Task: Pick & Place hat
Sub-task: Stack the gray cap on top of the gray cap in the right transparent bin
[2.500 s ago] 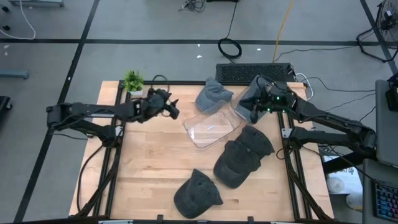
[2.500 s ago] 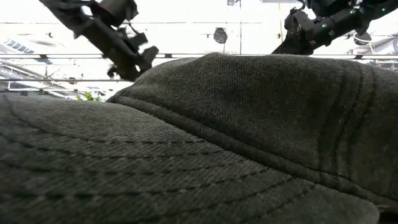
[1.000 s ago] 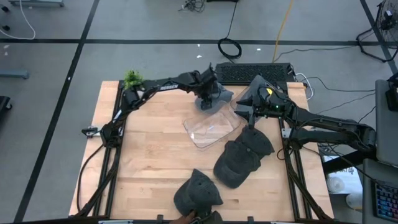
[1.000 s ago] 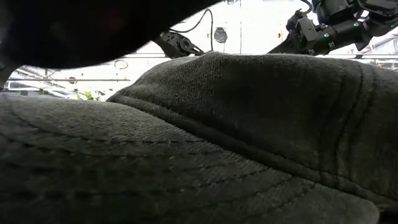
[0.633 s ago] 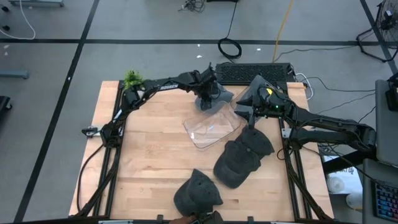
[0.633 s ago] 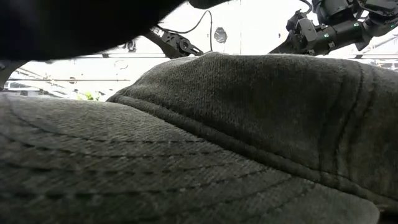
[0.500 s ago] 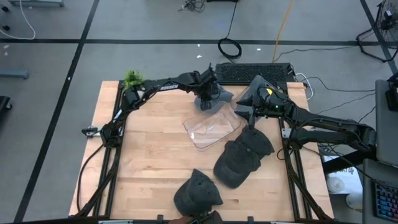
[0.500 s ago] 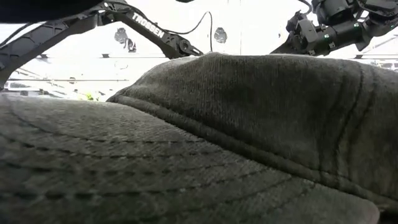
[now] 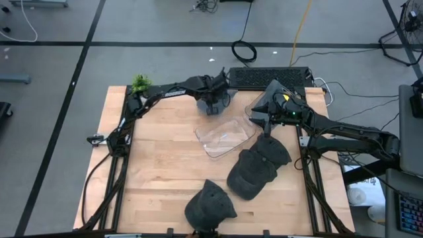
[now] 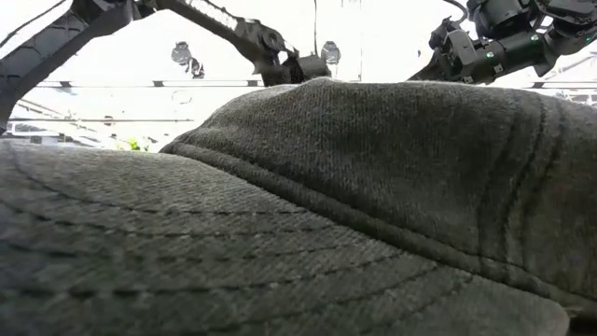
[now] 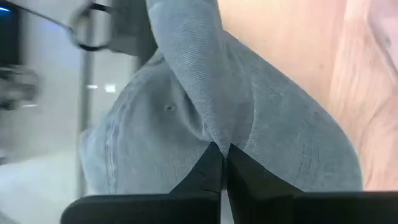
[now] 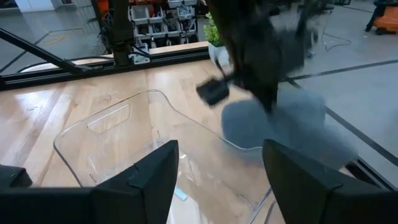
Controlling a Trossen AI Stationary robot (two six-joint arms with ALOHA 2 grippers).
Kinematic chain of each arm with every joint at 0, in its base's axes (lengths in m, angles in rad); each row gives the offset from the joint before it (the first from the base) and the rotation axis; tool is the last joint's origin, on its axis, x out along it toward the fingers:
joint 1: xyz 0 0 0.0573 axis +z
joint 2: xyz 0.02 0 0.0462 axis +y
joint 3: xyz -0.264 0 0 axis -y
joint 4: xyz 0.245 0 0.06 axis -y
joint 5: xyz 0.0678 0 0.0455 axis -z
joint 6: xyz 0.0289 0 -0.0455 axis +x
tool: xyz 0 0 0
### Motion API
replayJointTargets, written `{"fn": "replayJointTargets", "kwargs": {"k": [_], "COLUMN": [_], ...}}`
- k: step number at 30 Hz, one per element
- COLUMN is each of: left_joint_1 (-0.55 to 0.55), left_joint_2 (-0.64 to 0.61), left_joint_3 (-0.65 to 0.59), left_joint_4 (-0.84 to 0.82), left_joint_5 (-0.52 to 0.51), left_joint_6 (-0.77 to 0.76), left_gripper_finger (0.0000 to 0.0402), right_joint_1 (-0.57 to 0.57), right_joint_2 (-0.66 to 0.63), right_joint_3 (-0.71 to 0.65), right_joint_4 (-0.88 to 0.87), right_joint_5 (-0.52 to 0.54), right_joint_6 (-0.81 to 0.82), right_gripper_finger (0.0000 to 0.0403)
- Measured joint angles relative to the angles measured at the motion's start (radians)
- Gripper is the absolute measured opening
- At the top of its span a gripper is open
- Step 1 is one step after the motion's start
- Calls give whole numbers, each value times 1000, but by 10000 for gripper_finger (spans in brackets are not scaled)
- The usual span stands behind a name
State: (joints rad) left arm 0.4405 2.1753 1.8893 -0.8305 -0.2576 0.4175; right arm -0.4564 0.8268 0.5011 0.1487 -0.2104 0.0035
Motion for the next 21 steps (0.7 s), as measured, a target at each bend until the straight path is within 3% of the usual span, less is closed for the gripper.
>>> {"fn": "replayJointTargets", "kwargs": {"k": [7, 11, 21], "left_joint_1": [-83, -175, -428], "left_joint_2": [-155, -229, -249], "left_joint_3": [0, 2, -45], "left_joint_4": [-28, -43, -87], "left_joint_5": [-107, -182, -554], "left_joint_6": [11, 98, 353], "left_gripper_finger": [4, 4, 3], "right_joint_1": [-1, -1, -10], "right_joint_2": [0, 0, -9], "right_joint_3": [0, 0, 0], "right_joint_4": [1, 5, 29], "right_joint_5": [3, 4, -50], "right_joint_6": [34, 57, 284], "right_gripper_finger": [222, 222, 222]}}
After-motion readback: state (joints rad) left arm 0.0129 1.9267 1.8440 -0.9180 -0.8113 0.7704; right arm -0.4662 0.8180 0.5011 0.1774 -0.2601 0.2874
